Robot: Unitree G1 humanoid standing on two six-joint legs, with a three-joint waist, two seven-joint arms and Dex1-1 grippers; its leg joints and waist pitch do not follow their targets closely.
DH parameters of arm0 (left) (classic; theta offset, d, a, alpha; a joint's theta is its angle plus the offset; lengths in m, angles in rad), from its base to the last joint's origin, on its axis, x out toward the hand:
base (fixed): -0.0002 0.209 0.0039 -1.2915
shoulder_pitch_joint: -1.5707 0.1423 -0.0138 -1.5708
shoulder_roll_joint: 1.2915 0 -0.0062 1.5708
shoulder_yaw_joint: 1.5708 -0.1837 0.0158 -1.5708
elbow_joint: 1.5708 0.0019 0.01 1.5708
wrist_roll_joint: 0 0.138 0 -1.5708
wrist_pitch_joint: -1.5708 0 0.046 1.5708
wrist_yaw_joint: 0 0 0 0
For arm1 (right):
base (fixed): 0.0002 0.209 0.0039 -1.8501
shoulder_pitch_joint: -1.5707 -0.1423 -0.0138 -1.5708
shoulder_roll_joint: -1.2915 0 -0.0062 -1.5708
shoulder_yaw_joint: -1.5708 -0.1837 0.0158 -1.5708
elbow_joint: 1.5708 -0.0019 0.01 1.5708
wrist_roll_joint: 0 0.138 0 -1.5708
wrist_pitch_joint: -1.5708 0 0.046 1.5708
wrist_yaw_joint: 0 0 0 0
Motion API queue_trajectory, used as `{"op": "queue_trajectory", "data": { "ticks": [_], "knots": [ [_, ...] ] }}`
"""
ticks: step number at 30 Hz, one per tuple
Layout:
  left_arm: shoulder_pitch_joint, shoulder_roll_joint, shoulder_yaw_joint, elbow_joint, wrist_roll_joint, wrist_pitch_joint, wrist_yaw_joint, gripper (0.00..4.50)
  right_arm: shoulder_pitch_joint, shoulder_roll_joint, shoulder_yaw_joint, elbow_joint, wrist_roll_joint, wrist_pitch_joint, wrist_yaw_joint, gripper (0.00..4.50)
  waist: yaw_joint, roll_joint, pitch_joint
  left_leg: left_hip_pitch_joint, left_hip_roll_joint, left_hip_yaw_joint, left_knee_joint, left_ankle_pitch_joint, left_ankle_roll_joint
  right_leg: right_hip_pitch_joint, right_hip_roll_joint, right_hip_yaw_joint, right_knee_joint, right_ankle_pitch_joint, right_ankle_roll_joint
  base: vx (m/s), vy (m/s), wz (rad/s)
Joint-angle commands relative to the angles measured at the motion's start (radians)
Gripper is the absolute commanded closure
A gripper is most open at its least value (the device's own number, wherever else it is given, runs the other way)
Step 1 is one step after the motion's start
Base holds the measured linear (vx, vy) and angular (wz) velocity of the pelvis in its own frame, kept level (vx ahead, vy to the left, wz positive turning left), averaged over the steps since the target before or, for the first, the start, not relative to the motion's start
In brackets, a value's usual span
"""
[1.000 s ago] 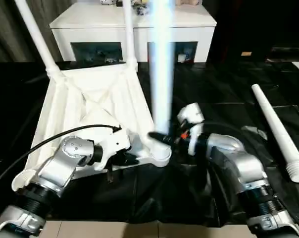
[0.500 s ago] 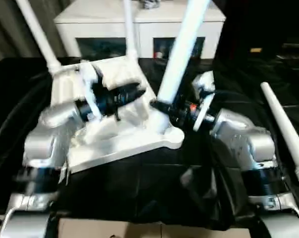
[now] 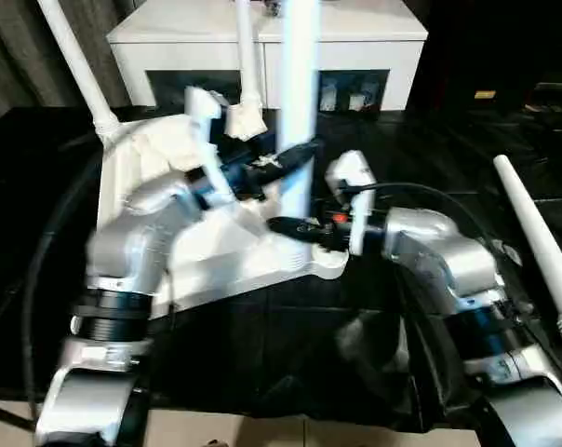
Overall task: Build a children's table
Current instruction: Insert table leg to table base
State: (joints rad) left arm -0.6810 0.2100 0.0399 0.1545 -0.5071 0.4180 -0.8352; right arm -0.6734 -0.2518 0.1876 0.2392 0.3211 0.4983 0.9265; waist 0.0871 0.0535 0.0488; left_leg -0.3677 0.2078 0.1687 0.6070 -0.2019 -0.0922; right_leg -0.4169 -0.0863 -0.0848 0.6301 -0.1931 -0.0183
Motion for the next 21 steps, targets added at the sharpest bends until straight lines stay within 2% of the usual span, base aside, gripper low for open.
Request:
{"op": "queue_trajectory", "data": {
  "ticks": [1,2,3,7,8,11,14,21],
  "knots": [
    [-0.016,0.001,0.008,-0.011,-0.010,0.009,0.011,1.28,-0.018,-0.005,0.004,-0.011,0.003,-0.008,0.008,2.66,0.000,0.001,-0.078,0.002,0.010,0.000,-0.056,-0.055,0.059,0.077,-0.043,0.046,-0.055,0.060,-0.257,0.000,0.000,0.00],
    [-0.014,0.001,0.007,-0.015,-0.010,0.013,0.013,1.26,-0.023,-0.005,0.004,-0.005,0.000,-0.007,0.005,2.66,0.000,-0.004,-0.078,0.001,0.010,0.000,-0.057,-0.055,0.058,0.078,-0.043,0.046,-0.055,0.058,-0.257,0.000,0.000,0.00],
    [-0.011,0.002,0.003,-0.018,0.000,0.014,0.024,1.69,-0.029,-0.003,0.003,0.000,-0.004,-0.006,0.003,2.66,0.001,-0.002,-0.079,0.001,0.010,0.000,-0.056,-0.052,0.058,0.079,-0.044,0.046,-0.053,0.060,-0.258,0.000,0.000,0.00],
    [-0.013,0.005,0.011,0.016,0.050,0.002,0.091,1.70,-0.046,0.012,-0.010,0.008,-0.001,0.000,-0.008,2.66,0.001,-0.005,-0.078,0.001,0.010,0.000,-0.056,-0.052,0.057,0.077,-0.045,0.046,-0.055,0.040,-0.253,0.000,0.000,0.00],
    [-0.015,0.002,0.017,0.023,0.056,-0.003,0.109,2.11,-0.048,0.014,-0.013,0.009,0.000,0.001,-0.009,2.66,0.001,-0.004,-0.079,0.002,0.011,0.000,-0.056,-0.048,0.057,0.077,-0.045,0.046,-0.054,0.046,-0.253,0.000,0.000,0.00],
    [-0.023,0.007,0.030,0.046,0.066,-0.007,0.145,2.11,-0.056,0.019,-0.016,0.014,0.004,0.003,-0.013,2.66,0.002,-0.005,-0.080,0.001,0.009,0.000,-0.054,-0.035,0.060,0.078,-0.044,0.046,-0.052,0.058,-0.253,0.000,0.000,0.00],
    [-0.024,0.014,0.038,0.052,0.066,-0.009,0.155,2.50,-0.062,0.022,-0.017,0.019,0.005,0.001,-0.015,2.66,0.004,-0.005,-0.081,0.000,0.009,-0.001,-0.053,-0.029,0.065,0.078,-0.044,0.045,-0.050,0.070,-0.255,0.000,0.000,0.00],
    [-0.027,0.017,0.049,0.048,0.052,0.003,0.164,2.64,-0.076,0.030,-0.022,0.029,0.003,-0.004,-0.022,2.66,0.004,-0.005,-0.080,0.000,0.008,0.000,-0.053,-0.041,0.065,0.078,-0.045,0.045,-0.051,0.061,-0.258,0.000,0.000,0.00]
  ]
}}
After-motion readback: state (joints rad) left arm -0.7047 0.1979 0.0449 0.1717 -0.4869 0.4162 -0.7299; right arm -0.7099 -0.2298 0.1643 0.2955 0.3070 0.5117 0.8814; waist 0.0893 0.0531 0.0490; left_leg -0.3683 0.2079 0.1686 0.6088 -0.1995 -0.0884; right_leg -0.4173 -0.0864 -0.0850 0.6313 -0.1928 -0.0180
